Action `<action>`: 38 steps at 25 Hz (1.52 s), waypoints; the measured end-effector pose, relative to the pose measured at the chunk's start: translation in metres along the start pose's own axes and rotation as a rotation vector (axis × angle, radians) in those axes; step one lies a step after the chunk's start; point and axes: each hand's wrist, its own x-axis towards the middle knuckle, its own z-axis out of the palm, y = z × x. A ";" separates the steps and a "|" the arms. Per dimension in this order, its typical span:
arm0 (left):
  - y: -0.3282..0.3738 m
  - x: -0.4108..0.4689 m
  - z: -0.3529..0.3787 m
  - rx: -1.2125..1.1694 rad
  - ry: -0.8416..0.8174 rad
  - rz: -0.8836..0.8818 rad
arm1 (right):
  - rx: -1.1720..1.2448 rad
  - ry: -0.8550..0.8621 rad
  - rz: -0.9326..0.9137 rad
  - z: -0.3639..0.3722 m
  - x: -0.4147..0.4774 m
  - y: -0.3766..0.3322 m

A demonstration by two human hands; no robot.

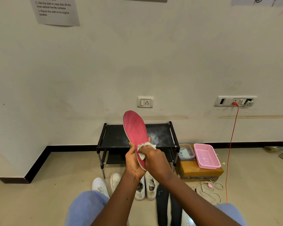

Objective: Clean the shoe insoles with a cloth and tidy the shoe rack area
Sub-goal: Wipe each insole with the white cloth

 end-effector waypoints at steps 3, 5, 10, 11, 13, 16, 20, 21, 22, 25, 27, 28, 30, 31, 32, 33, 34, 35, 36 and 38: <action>-0.003 0.000 0.000 0.014 0.026 -0.007 | 0.020 -0.041 0.028 -0.005 -0.010 0.003; -0.006 -0.004 0.003 0.037 0.042 -0.017 | -0.008 -0.077 0.012 -0.004 -0.006 0.008; -0.012 -0.014 0.009 0.106 0.075 -0.029 | -0.073 -0.112 -0.039 -0.004 0.018 0.020; -0.013 -0.017 0.010 0.122 0.075 -0.022 | -0.059 -0.097 -0.038 -0.006 0.022 0.020; -0.015 -0.020 0.009 0.134 0.086 -0.005 | -0.026 -0.069 -0.029 -0.009 0.026 0.021; -0.014 -0.021 0.006 0.120 0.093 -0.010 | 0.017 -0.102 -0.073 -0.004 0.015 0.022; -0.010 -0.011 -0.004 0.098 0.117 -0.059 | 0.113 -0.030 -0.142 0.001 -0.016 0.017; -0.009 -0.009 -0.004 0.085 0.109 -0.066 | 0.136 0.012 -0.142 0.002 -0.023 0.018; -0.008 -0.006 -0.004 0.066 0.100 -0.069 | 0.152 0.045 -0.143 0.002 -0.029 0.019; -0.003 -0.002 -0.005 -0.004 0.075 -0.043 | 0.195 0.095 -0.160 0.008 -0.045 0.026; -0.002 -0.001 -0.008 -0.025 0.066 -0.026 | 0.214 0.101 -0.178 0.011 -0.054 0.029; -0.003 -0.002 -0.010 -0.030 0.066 -0.026 | 0.219 0.095 -0.196 0.013 -0.056 0.031; -0.006 -0.004 -0.014 -0.049 0.067 -0.031 | 0.202 0.089 -0.232 0.012 -0.055 0.031; -0.006 -0.006 -0.014 -0.051 0.066 -0.039 | 0.185 0.088 -0.251 0.012 -0.053 0.029; -0.006 -0.008 -0.014 -0.044 0.067 -0.048 | 0.171 0.090 -0.267 0.013 -0.051 0.027; -0.008 -0.011 -0.013 -0.031 0.071 -0.054 | 0.159 0.092 -0.286 0.014 -0.049 0.025; -0.010 -0.015 -0.012 -0.016 0.080 -0.053 | 0.136 0.095 -0.291 0.016 -0.046 0.022; -0.015 -0.018 -0.011 -0.005 0.091 -0.043 | 0.118 0.088 -0.269 0.017 -0.042 0.020; -0.020 -0.021 -0.011 0.002 0.102 -0.025 | 0.118 0.069 -0.196 0.018 -0.038 0.017; -0.028 -0.025 -0.013 0.016 0.114 -0.011 | 0.135 0.015 -0.048 0.021 -0.033 0.012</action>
